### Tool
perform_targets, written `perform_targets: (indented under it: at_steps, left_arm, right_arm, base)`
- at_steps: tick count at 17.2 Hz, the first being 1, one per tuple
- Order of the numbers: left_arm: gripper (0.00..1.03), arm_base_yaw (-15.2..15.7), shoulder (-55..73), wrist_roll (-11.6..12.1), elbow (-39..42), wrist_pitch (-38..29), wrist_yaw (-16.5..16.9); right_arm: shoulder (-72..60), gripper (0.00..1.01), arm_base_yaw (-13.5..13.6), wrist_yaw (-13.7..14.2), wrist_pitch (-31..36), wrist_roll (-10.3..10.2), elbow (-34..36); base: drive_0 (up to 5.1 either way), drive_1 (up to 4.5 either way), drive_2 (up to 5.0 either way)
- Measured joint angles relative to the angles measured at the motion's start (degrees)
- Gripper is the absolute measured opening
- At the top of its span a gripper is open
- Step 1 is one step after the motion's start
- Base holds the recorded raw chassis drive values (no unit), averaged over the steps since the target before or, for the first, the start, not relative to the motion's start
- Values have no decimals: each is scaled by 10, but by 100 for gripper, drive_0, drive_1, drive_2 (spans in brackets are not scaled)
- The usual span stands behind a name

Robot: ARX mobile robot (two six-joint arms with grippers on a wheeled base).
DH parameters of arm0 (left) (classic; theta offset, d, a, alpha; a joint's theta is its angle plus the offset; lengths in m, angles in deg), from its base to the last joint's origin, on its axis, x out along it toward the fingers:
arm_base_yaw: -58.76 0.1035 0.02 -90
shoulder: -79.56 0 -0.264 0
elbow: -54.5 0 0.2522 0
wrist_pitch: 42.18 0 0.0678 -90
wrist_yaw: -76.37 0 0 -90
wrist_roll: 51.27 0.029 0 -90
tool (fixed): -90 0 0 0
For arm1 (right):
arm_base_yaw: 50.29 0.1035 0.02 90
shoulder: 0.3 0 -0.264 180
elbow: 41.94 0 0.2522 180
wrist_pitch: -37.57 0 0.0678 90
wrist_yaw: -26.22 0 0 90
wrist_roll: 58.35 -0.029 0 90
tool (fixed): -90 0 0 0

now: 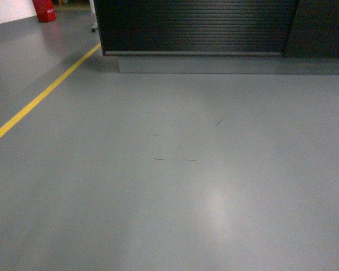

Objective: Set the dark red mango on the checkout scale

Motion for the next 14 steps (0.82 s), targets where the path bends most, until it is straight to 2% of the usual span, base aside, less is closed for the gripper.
perform_targets:
  at_steps: [4,14]
  left_arm:
    - [98,0,0,0,0,0,0]
    - [98,0,0,0,0,-1,0]
  right_arm:
    - [0,98,0,0,0,0,0]
    - [0,98,0,0,1,0,0]
  base:
    - [2,64,-61]
    - [-2,421,-424]
